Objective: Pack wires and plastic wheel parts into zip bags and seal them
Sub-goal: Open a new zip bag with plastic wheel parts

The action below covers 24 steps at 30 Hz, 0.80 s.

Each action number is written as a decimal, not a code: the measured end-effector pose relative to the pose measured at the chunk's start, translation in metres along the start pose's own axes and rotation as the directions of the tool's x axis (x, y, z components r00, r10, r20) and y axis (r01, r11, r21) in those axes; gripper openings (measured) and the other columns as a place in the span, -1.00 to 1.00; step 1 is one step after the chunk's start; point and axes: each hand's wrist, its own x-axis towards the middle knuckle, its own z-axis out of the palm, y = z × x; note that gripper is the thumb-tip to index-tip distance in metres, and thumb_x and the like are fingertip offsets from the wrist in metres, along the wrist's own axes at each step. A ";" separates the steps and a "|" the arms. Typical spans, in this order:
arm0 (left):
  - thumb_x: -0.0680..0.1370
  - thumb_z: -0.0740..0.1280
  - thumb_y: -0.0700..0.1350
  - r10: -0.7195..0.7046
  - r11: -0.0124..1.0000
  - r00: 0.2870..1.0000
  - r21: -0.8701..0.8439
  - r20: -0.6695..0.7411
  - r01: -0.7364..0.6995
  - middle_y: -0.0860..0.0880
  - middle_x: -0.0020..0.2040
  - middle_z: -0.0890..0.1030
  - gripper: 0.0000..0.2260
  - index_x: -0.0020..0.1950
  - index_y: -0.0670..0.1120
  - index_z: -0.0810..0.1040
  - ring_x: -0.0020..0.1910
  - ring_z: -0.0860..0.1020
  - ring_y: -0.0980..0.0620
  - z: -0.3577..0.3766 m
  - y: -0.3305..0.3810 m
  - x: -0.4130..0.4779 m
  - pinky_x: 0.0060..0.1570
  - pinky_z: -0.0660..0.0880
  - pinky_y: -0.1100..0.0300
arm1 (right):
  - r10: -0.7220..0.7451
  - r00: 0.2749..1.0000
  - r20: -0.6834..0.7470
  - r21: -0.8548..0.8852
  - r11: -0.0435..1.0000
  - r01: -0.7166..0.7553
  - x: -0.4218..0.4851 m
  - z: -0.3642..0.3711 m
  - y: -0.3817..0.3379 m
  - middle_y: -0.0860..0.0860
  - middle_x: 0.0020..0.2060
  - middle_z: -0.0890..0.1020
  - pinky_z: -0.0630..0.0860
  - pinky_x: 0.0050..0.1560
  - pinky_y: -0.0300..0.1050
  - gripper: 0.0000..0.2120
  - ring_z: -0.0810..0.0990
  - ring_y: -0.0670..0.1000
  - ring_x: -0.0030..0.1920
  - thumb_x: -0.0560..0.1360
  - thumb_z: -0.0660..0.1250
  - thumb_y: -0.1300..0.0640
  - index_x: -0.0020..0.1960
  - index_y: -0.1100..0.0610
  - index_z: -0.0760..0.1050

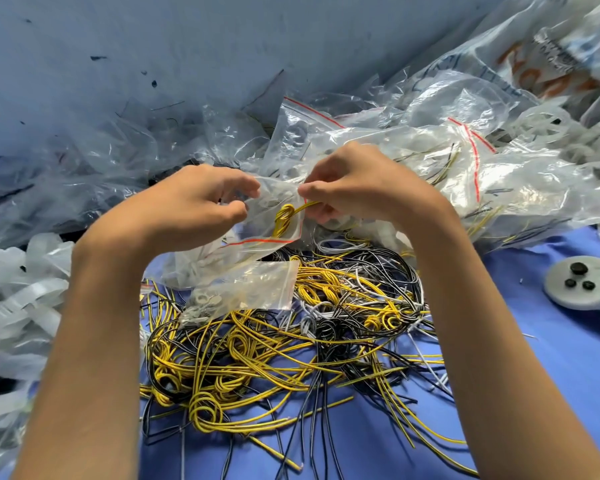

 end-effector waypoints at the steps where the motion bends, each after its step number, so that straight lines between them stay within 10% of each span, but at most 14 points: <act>1: 0.54 0.26 -0.22 0.001 1.000 1.000 -0.001 -0.002 -0.001 0.13 0.04 0.55 -0.69 0.26 -0.01 0.54 -0.15 0.43 0.42 0.000 -0.001 0.001 -0.17 0.27 0.57 | -0.044 0.998 0.052 -0.005 0.999 0.044 -0.001 -0.001 -0.001 0.08 -0.24 0.71 0.63 -0.17 -0.02 -0.79 0.68 0.18 -0.11 0.54 0.29 0.11 -0.02 0.21 0.64; 7: 0.54 0.27 -0.23 0.006 1.000 1.000 0.029 -0.010 -0.006 0.04 0.15 0.59 -0.70 0.24 -0.03 0.55 0.01 0.50 0.09 0.000 0.000 0.000 -0.06 0.34 0.30 | -0.119 0.922 0.369 -0.089 0.983 0.163 -0.005 0.007 -0.009 0.01 0.11 0.65 0.54 0.16 -0.01 -0.63 0.64 -0.07 0.04 0.58 0.25 0.07 0.38 0.08 0.41; 20: 0.55 0.26 -0.20 -0.010 1.000 1.000 0.008 -0.029 0.010 0.10 0.04 0.56 -0.70 0.27 -0.02 0.54 -0.13 0.48 0.26 0.000 -0.001 0.000 -0.15 0.27 0.51 | -0.121 0.963 0.240 -0.098 0.984 0.148 0.000 0.007 -0.003 -0.02 0.01 0.66 0.52 -0.21 -0.42 -0.70 0.67 -0.12 -0.14 0.59 0.13 0.30 0.21 0.13 0.55; 24: 0.54 0.28 -0.22 -0.075 0.997 0.983 -0.029 -0.169 0.071 0.07 -0.02 0.55 -0.73 0.22 -0.07 0.56 -0.11 0.53 0.04 -0.001 0.000 0.002 -0.27 0.32 0.50 | -0.136 0.991 -0.014 -0.037 0.990 0.136 0.003 0.005 -0.003 0.03 -0.14 0.68 0.59 -0.17 -0.19 -0.76 0.63 -0.10 -0.26 0.53 0.19 0.32 0.04 0.17 0.62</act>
